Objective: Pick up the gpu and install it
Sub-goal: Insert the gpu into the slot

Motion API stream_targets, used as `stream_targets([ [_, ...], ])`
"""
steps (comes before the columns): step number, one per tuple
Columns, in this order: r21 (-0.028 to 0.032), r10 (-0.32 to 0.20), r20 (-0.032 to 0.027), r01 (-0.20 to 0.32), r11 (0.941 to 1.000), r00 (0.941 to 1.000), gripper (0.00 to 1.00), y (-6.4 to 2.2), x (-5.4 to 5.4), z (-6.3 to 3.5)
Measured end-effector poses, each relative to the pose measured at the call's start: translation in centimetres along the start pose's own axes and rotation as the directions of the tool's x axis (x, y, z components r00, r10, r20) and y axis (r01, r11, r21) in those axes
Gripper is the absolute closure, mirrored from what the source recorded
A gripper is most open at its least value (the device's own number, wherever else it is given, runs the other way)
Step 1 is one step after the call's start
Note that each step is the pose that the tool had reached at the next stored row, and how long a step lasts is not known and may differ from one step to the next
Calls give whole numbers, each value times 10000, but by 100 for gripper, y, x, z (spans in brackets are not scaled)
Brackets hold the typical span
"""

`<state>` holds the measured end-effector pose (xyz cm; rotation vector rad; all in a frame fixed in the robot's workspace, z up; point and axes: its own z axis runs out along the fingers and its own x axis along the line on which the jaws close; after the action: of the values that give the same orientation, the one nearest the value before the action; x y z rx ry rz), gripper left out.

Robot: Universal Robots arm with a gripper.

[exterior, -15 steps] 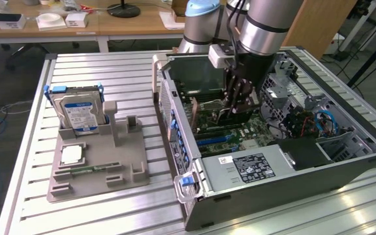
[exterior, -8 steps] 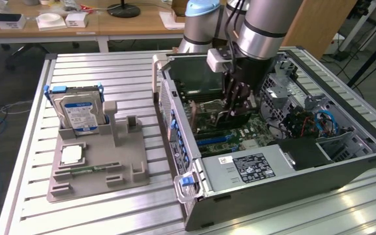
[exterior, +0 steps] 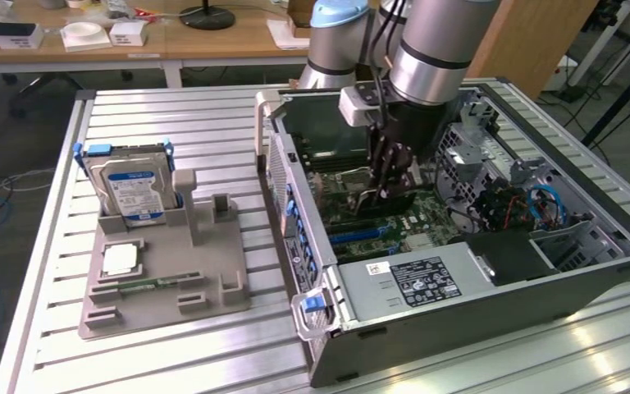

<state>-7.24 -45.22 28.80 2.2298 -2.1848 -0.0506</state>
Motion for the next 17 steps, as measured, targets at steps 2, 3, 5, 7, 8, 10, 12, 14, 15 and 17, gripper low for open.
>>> stream_targets([
  [2, -1, 1, -15, -1, 10000, 10000, 74, 10, 0, 9],
  [3, -1, 1, -24, -1, 10000, 10000, 74, 15, 2, 13],
  [5, -1, 1, -41, -1, 10000, 10000, 74, 27, 2, 21],
  [7, -2, 3, -58, -3, 10000, 10000, 74, 39, 4, 28],
  [8, -1, 2, -66, -2, 10000, 10000, 74, 44, 3, 32],
  [10, -4, 3, -85, -3, 10000, 10000, 74, 55, 3, 37],
  [12, -2, 4, -88, -4, 10000, 10000, 74, 62, 3, 45],
  [14, -1, 2, -88, -2, 10000, 10000, 74, 63, 3, 60],
  [15, -1, 0, -89, 0, 10000, 10000, 74, 63, 3, 67],
  [17, -2, -10, -88, 10, 10000, 10000, 74, 62, 4, 95],
])
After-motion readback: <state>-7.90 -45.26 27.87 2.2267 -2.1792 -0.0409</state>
